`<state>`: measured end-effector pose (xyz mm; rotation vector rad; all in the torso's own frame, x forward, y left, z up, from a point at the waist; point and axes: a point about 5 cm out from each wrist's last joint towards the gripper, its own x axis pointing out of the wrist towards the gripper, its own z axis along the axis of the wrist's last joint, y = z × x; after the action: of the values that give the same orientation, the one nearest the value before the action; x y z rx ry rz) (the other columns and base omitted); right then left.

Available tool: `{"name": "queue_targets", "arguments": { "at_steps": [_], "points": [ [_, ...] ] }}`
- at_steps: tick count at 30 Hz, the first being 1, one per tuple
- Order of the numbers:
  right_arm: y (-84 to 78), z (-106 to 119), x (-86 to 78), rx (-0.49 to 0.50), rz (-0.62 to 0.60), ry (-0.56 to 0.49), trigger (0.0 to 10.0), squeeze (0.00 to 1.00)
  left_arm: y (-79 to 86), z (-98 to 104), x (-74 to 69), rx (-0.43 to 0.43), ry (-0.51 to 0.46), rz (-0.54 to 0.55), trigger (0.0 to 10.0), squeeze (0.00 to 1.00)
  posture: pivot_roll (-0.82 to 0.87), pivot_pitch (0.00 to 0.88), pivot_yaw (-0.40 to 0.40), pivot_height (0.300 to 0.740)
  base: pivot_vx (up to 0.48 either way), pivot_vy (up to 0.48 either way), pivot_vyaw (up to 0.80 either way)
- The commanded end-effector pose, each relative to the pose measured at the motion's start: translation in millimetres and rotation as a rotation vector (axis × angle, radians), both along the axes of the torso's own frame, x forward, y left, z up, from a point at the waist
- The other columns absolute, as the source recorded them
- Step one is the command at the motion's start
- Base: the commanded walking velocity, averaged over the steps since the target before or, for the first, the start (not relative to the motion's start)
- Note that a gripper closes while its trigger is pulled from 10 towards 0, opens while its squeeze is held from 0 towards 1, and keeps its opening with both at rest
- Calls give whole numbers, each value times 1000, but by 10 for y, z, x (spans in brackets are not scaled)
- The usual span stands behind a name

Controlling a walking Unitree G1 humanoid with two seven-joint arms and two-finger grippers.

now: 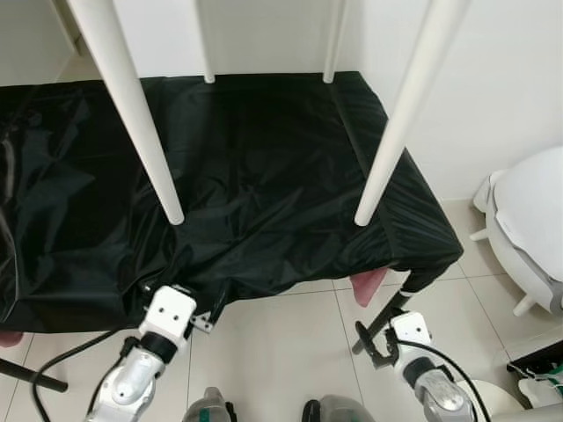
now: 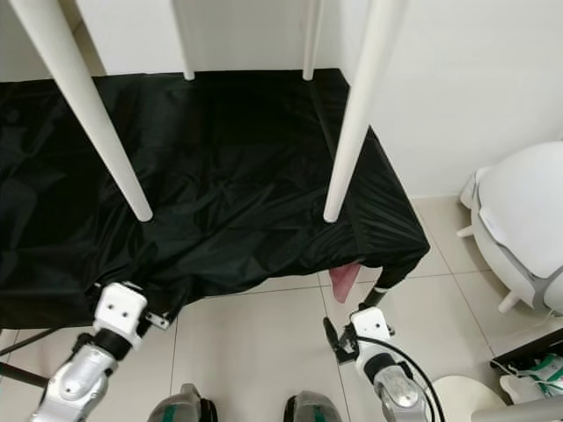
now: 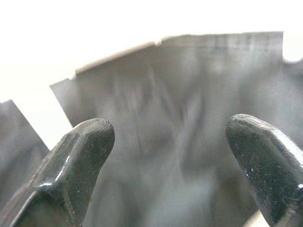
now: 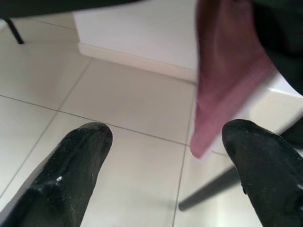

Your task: Building children table

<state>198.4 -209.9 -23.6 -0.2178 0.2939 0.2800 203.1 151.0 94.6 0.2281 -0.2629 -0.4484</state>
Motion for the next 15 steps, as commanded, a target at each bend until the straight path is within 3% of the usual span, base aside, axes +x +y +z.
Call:
{"name": "queue_targets", "arguments": {
  "at_steps": [1, 5, 7, 8, 10, 12, 15],
  "points": [
    [16, -35, -25, -6, 8, 15, 10000, 0, -2, -9, -33, -2, 13, -9, 10000, 0, 12, 29, 22, 740, 0, 0, 0],
    [23, -42, 7, -13, 20, 24, 10000, 0, -24, -66, -139, 15, 41, -43, 10000, 0, 22, 25, 19, 740, 0, 0, 0],
    [13, -44, 43, -23, 28, 32, 10000, 0, 5, -216, -284, 48, 96, -62, 10000, 0, 28, 24, 14, 740, 0, 0, 0],
    [13, -44, 43, -23, 28, 32, 10000, 0, 5, -216, -284, 48, 96, -62, 10000, 0, 28, 24, 14, 740, 0, 0, 0],
    [-14, -60, 65, -42, 34, 55, 10000, 0, 70, -415, -410, 95, 170, -50, 10000, 0, 46, 19, -4, 740, 0, 0, 0],
    [-23, -68, 67, -49, 36, 65, 10000, 0, 95, -482, -452, 114, 191, -43, 10000, 0, 46, 19, -4, 740, 0, 0, 0],
    [-45, -114, 60, -77, 46, 108, 10000, 0, 215, -749, -611, 170, 316, -1, 10000, 0, 57, 13, -17, 740, 0, 0, 0]
  ]
}}
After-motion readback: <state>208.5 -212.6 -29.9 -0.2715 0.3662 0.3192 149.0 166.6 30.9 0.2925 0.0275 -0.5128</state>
